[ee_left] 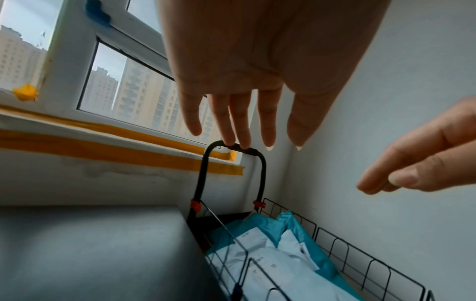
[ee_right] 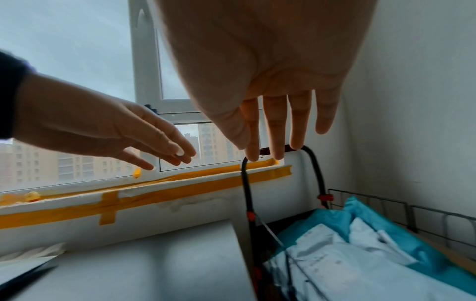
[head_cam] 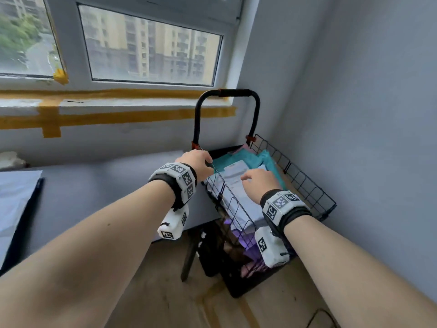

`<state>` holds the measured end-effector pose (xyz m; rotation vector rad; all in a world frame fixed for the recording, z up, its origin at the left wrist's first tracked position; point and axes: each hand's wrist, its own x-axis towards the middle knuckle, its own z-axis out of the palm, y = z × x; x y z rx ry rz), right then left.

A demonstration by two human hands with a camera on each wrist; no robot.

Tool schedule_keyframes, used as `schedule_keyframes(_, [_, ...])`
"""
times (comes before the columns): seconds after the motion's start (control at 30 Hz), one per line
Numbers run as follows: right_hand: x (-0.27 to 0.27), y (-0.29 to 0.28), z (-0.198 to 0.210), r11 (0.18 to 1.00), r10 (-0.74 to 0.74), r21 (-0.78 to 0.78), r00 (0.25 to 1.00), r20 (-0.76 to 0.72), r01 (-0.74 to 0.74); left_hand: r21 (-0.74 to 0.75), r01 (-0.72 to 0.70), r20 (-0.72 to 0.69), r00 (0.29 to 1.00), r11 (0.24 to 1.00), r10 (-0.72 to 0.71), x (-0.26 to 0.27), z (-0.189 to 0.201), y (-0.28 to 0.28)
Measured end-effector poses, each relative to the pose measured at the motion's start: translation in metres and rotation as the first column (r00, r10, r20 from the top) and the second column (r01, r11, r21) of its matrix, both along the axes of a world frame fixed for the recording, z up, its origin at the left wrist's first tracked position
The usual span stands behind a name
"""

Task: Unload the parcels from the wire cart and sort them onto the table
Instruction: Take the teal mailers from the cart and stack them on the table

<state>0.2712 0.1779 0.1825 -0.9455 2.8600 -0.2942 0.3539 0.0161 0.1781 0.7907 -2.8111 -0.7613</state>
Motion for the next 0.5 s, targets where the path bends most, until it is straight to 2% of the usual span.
schedule_keyframes(0.2, [-0.062,0.051,-0.008,0.999,-0.020,-0.031,0.999,0.046,0.021,0.055,-0.017,-0.042,0.999,0.998,0.020,-0.057,-0.011,0.043])
schedule_keyframes(0.5, [-0.149,0.065,-0.047,0.998,-0.037,-0.046,0.986,0.164,0.045,0.133,-0.059,0.025,0.998,0.989,0.056,-0.160,-0.051,0.045])
